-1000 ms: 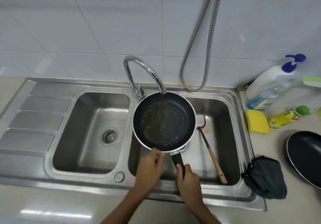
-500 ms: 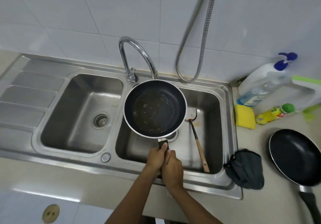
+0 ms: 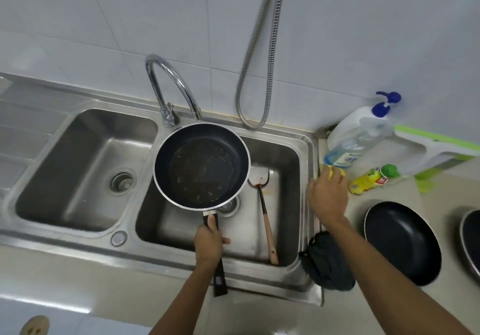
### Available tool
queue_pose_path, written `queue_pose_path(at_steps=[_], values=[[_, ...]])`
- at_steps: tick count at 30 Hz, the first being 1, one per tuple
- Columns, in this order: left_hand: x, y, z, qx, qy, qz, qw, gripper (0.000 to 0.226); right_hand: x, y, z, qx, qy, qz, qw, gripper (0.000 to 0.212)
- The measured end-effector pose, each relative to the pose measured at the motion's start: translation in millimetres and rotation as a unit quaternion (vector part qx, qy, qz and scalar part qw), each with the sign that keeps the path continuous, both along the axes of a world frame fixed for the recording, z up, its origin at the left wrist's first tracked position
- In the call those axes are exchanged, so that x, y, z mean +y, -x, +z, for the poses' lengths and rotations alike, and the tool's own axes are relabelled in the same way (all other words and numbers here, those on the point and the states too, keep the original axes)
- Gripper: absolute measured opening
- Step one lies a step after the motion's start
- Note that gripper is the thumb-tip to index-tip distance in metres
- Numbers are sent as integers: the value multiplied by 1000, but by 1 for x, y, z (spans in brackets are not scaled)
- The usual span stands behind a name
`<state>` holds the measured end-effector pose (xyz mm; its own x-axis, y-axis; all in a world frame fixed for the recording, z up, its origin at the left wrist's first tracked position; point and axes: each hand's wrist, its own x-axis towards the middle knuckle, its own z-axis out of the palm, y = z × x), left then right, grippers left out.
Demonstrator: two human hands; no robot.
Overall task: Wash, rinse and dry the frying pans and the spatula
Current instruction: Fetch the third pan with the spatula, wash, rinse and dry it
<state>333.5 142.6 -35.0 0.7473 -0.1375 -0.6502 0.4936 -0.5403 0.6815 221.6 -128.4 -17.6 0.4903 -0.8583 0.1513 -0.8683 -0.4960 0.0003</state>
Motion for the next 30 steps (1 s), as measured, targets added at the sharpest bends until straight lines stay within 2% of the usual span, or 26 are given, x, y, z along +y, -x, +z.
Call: queue_pose_path(at_steps=[4, 9, 12, 15, 18, 21, 23, 27, 30], values=[[-5, 4, 12, -45, -66, 6, 997, 59, -29, 21, -23, 72, -22, -6, 997, 34], [-6, 5, 16, -70, -117, -20, 990, 57, -24, 20, -16, 5, -145, -55, 988, 29], [-5, 5, 16, -78, -183, -81, 977, 52, -27, 19, -4, -20, -143, -32, 989, 23], [-6, 2, 16, -81, -211, -101, 969, 49, -9, 7, 11, -105, -112, 66, 986, 23], [-6, 0, 15, -75, -202, -95, 972, 48, 40, -32, 23, -145, -121, 290, 938, 30], [-6, -2, 10, -63, -178, -79, 979, 47, 77, -90, 9, -50, -131, 452, 881, 35], [-8, -3, 8, -55, -167, -65, 982, 47, 98, -127, -6, 36, -158, 493, 855, 44], [-8, -3, 6, -51, -159, -45, 985, 46, 124, -177, -30, 222, -200, 541, 786, 79], [-8, -5, 8, -44, -156, -40, 986, 46, 121, -211, -38, 238, -180, 536, 790, 66]])
